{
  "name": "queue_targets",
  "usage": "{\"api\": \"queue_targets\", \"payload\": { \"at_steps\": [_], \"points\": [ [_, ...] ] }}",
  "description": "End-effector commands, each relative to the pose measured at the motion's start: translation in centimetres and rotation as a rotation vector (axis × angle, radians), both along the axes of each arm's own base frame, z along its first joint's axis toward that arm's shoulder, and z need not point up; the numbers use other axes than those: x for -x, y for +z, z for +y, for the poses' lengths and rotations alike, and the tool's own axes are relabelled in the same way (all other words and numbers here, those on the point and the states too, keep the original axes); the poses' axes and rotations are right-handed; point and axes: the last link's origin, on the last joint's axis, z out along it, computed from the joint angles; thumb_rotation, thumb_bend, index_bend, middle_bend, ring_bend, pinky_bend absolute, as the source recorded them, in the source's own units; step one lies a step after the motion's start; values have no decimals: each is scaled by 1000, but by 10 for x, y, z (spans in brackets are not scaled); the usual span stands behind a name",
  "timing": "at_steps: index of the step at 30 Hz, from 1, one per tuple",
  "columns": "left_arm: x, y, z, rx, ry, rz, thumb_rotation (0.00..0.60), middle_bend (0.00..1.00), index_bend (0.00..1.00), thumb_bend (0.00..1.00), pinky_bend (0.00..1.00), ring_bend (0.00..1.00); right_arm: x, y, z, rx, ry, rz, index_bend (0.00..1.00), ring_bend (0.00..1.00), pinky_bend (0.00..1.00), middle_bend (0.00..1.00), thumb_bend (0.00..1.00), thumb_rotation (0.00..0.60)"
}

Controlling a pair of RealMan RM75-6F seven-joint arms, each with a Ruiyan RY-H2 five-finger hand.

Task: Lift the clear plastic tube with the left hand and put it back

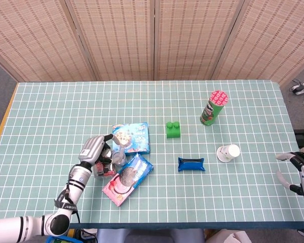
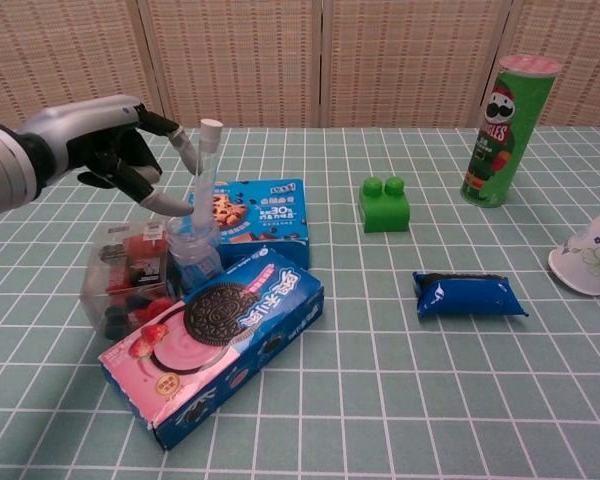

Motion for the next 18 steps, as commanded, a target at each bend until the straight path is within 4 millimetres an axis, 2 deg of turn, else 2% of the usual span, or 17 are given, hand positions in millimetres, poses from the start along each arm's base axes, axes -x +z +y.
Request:
{"api": "queue_targets", "payload": {
  "at_steps": [1,11,18],
  "points": [
    [-2,-1,1,2,25,-18,600,1000,556,113,1000,1000,0,0,0,0,0,0,397,331,511,436,266,600],
    [-7,-3,3,29,103,-37,600,1000,561,113,1000,1000,0,0,0,-1,1,-1,397,330,511,435,266,600],
    [-11,-7,6,30,189,-109,600,1000,611,113,1000,1000,0,0,0,-2,1,-1,396,330,511,435,265,600]
  ]
}}
